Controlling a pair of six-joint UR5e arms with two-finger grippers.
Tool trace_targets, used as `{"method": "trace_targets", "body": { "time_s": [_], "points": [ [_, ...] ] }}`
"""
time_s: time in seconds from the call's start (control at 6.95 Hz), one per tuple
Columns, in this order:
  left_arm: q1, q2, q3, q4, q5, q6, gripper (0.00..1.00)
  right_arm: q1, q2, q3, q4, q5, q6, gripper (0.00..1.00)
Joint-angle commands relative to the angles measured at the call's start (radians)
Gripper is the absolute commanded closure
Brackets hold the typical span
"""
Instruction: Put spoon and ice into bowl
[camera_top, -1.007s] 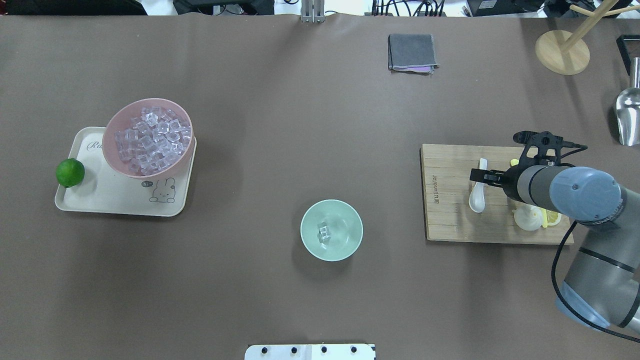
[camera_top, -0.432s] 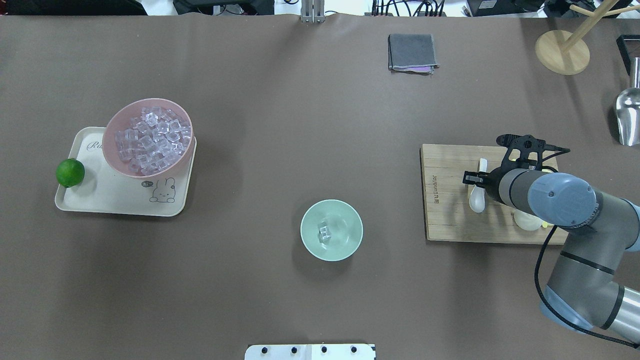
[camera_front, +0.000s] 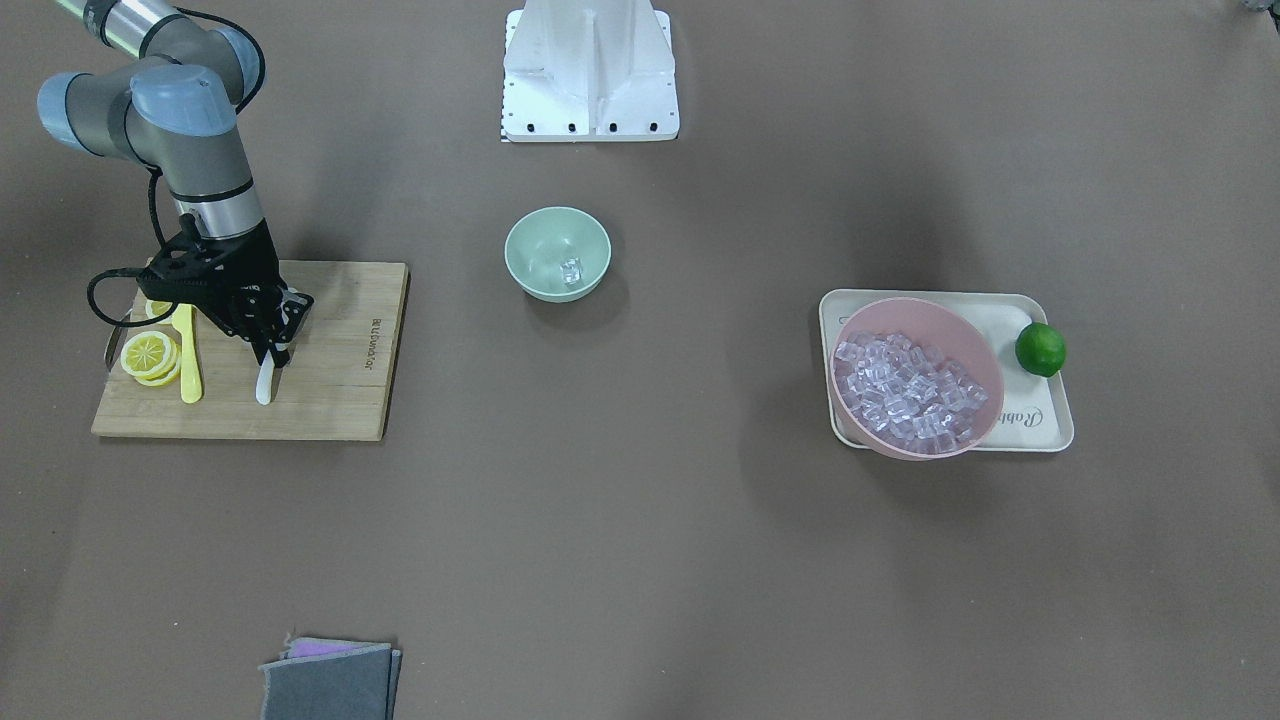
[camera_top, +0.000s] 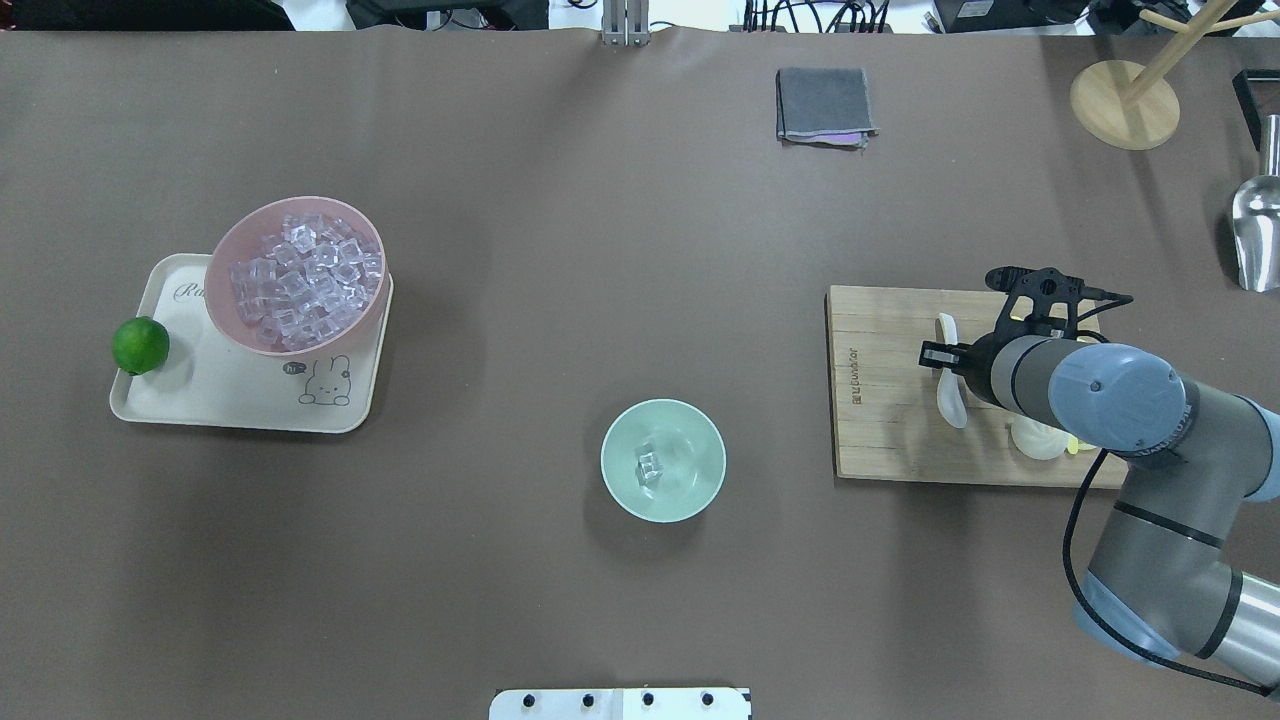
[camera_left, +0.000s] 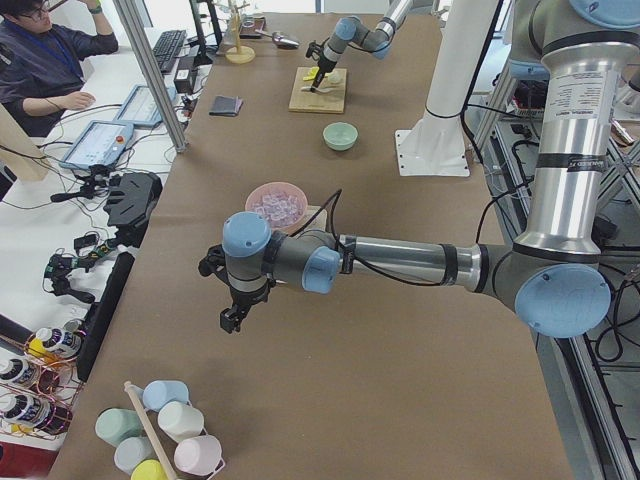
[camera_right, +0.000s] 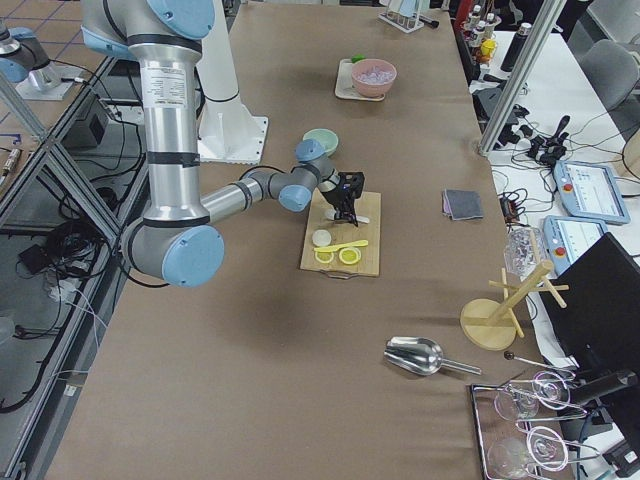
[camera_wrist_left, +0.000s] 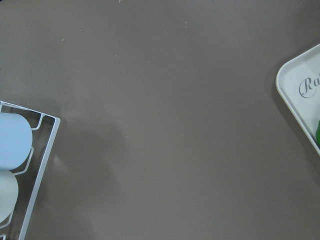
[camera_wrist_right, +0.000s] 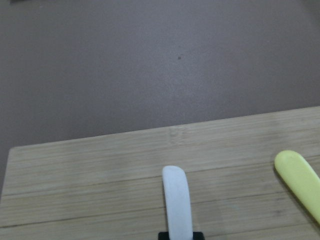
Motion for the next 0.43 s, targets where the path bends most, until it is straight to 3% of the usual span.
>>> {"method": "trace_targets", "body": {
  "time_s": [0.0,0.29],
  "points": [
    [0.000,0.000,0.000,-0.002,-0.002,-0.001,0.02,0.000,0.054,0.016,-0.058,0.006,0.001,1.00],
    [0.000,0.002,-0.001,-0.002,-0.002,-0.001,0.02,-0.017,0.108,0.097,-0.221,0.006,0.014,1.00]
  ]
}}
